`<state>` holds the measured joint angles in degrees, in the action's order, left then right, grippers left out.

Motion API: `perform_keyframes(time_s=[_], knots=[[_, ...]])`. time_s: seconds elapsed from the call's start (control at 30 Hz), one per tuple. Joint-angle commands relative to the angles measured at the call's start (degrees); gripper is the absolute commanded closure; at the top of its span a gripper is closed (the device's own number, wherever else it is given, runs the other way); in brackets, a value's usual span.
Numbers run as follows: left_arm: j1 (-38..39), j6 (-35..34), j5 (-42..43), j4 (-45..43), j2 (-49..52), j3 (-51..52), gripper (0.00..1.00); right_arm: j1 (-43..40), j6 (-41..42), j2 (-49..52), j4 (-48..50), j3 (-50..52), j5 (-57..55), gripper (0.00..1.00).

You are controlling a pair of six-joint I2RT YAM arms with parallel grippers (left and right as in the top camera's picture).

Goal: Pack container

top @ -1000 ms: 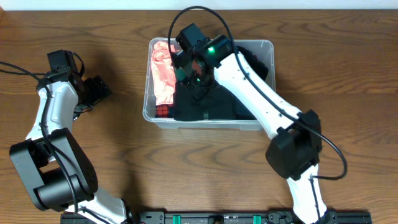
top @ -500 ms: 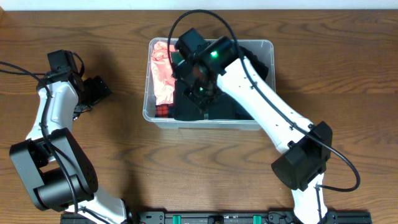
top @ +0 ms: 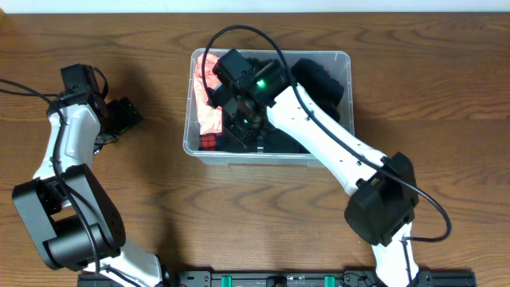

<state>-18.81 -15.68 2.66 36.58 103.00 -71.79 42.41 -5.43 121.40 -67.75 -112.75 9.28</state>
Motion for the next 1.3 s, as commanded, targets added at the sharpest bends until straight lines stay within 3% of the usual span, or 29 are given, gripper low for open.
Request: perform_keyframes(time_s=[0.0,0.3,0.73,1.03,1.27], knots=[[-0.13,-0.52,-0.15,0.07,0.35,0.33,0.02,-1.36,-0.87,2.6,2.8,4.57,0.22,0.99],[-0.13,-0.52,-0.15,0.07,0.35,0.33,0.02,-1.6,-0.9,1.79,5.75,5.57,0.22,0.99],[-0.13,-0.52,-0.15,0.07,0.35,0.33,0.02,-3.41,-1.92,-1.09,-5.44,-9.33,-4.22,0.98],[-0.13,-0.52,-0.15,0.07,0.35,0.33,0.02,-6.32,-1.88,-1.07,-10.58,-8.59,-7.17,0.99],[-0.13,-0.52,-0.15,0.07,0.35,0.33,0.02,-8.0,-1.18,-1.03,-2.86,0.55,-7.1,0.99]])
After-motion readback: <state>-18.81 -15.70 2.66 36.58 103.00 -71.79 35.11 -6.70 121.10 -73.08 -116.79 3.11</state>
